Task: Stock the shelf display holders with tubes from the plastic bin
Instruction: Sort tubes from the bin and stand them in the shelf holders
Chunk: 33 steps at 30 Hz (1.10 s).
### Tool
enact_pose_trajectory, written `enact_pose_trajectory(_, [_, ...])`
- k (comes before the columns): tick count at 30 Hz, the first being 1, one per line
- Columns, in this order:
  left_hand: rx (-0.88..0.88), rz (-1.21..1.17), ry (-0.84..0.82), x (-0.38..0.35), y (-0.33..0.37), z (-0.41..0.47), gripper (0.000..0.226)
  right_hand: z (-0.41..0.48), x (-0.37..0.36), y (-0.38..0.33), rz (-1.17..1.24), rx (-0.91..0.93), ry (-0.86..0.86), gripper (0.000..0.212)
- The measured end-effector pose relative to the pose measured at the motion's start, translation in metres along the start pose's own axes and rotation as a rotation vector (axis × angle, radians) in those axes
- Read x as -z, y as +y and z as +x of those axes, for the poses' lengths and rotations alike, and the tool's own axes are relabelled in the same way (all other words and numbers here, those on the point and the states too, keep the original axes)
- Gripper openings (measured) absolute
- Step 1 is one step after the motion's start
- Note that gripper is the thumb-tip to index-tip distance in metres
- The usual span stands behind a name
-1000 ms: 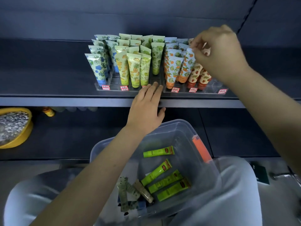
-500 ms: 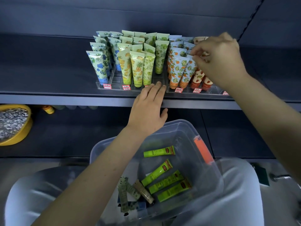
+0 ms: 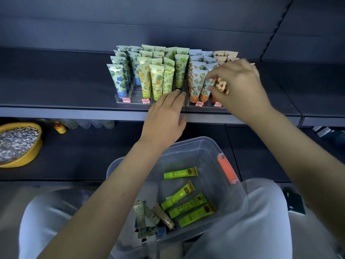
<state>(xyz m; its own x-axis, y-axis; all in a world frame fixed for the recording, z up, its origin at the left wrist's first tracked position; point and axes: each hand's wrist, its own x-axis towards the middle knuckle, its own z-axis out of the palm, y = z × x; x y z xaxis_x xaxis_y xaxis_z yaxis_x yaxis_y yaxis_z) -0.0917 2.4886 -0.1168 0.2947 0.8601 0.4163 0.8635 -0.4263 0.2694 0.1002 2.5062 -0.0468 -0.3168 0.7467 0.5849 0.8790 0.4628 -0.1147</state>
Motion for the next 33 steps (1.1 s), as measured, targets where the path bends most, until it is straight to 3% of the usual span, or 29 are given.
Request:
enact_pose_trajectory(3, [-0.020, -0.006, 0.103, 0.002, -0.003, -0.018, 0.047, -0.027, -0.008, -0.012, 0.047, 0.006, -0.019, 0.024])
enact_pose_trajectory(6, [-0.012, -0.012, 0.100, -0.004, -0.012, -0.054, 0.044, -0.071, -0.030, -0.025, 0.144, -0.021, -0.098, 0.026])
enact_pose_trajectory(13, [0.140, -0.085, -0.216, -0.062, -0.047, -0.158, 0.044, -0.183, -0.105, -0.053, 0.337, -0.259, -0.350, 0.026])
enact_pose_trajectory(18, [0.370, -0.065, -0.490, -0.095, -0.058, -0.206, 0.047, -0.224, -0.149, -0.064, 0.481, -0.438, -0.552, 0.026])
enact_pose_trajectory(24, [0.637, -0.129, -0.703, -0.122, -0.075, -0.221, 0.053, -0.231, -0.174, -0.063, 0.591, -0.630, -0.664, 0.029])
enact_pose_trajectory(28, [0.896, -0.326, -0.761, -0.142, -0.081, -0.219, 0.056, -0.232, -0.186, -0.061, 0.616, -0.671, -0.776, 0.029])
enact_pose_trajectory(33, [1.102, -0.393, -0.820, -0.163, -0.089, -0.219, 0.065, -0.232, -0.195, -0.060, 0.574, -0.676, -0.828, 0.027])
